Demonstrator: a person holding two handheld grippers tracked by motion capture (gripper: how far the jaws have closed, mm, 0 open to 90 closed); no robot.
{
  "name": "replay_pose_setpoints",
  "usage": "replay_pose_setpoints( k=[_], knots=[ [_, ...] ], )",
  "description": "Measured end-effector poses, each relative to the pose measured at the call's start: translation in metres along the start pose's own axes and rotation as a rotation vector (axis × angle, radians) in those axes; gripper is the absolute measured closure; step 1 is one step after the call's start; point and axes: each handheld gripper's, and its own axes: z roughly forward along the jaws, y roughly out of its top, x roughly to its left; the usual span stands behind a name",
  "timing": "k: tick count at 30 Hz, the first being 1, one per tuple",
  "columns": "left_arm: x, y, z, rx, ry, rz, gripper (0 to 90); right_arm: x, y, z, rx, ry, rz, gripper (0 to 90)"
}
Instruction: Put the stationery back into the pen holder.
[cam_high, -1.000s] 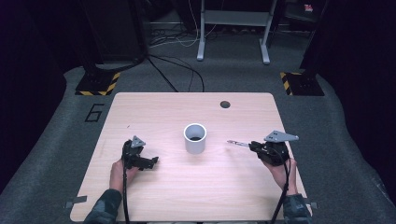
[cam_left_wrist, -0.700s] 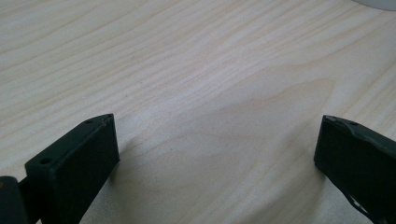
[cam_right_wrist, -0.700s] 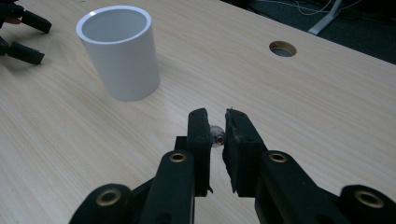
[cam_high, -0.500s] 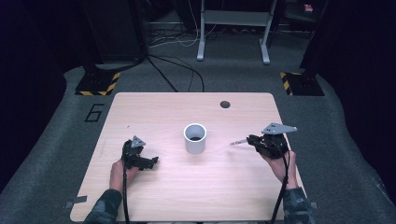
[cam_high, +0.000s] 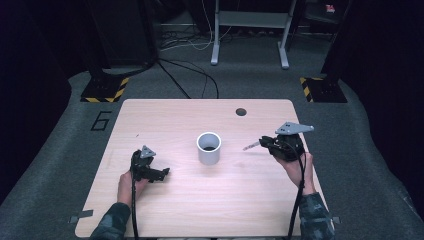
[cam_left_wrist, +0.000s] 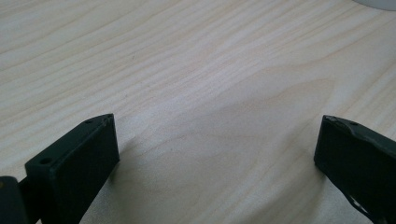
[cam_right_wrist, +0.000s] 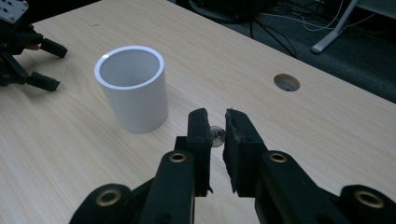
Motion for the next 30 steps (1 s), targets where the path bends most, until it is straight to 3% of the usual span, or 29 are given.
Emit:
replay_pose_setpoints(
  k=[9,30],
  knots=[
    [0.0,0.0,0.0,0.001,0.0,0.0,0.0,0.006,0.018,0.001,-0.019,0.009,-0.009,80.6],
    [0.0,0.0,0.0,0.001,0.0,0.001,0.0,0.019,0.057,0.002,-0.053,0.018,-0.085,80.6]
  ],
)
